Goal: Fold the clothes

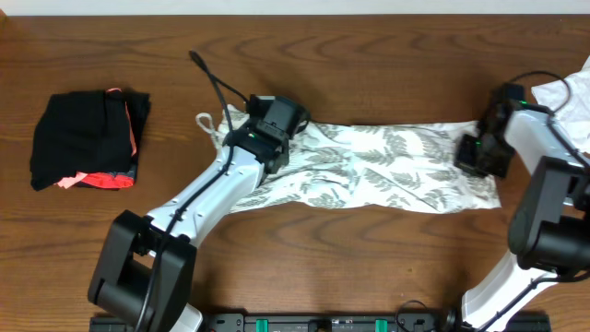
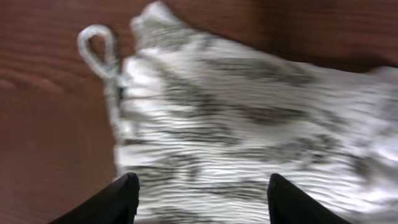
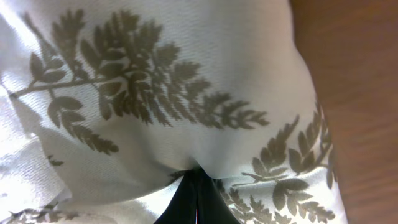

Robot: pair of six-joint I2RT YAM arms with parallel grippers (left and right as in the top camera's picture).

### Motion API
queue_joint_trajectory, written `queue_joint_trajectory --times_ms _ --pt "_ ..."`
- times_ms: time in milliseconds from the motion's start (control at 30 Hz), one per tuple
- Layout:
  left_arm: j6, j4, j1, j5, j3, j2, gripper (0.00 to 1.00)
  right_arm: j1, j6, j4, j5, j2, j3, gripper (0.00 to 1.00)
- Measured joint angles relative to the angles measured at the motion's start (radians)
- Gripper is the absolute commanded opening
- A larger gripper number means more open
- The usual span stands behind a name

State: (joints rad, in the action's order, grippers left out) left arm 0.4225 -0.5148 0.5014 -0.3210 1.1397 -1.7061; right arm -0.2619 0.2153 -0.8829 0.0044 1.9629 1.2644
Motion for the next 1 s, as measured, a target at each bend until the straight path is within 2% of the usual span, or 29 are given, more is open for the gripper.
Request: queue_joint_trajectory --times_ms 200,333,500,633,800,900,1000 --pt "0.048 0.001 -0.096 0.095 0.0 0.0 0.82 -0.091 0.0 0.0 0.013 0.0 0.0 0.01" --pt "0.047 0.011 -0.166 0.202 -0.002 -0.005 0.84 -0.1 0.0 0.0 0.015 0.0 0.0 0.01" --pt "-0.018 0.048 -0.239 0.391 -0.002 -0.064 0.83 -0.1 0.0 -0.001 0.015 0.0 0.0 0.02" --pt "-0.059 0.048 -0.27 0.476 -0.007 -0.116 0.84 -0.1 0.0 -0.002 0.015 0.0 0.0 0.01" --pt "-0.117 0.04 -0.299 0.576 -0.012 -0.15 0.84 -0.1 0.0 -0.002 0.015 0.0 0.0 0.01" --pt "-0.148 0.005 -0.306 0.603 -0.012 -0.15 0.7 -0.1 0.0 -0.002 0.015 0.0 0.0 0.01" --pt "-0.199 -0.026 -0.306 0.597 -0.014 -0.146 0.69 -0.1 0.0 -0.002 0.015 0.0 0.0 0.01"
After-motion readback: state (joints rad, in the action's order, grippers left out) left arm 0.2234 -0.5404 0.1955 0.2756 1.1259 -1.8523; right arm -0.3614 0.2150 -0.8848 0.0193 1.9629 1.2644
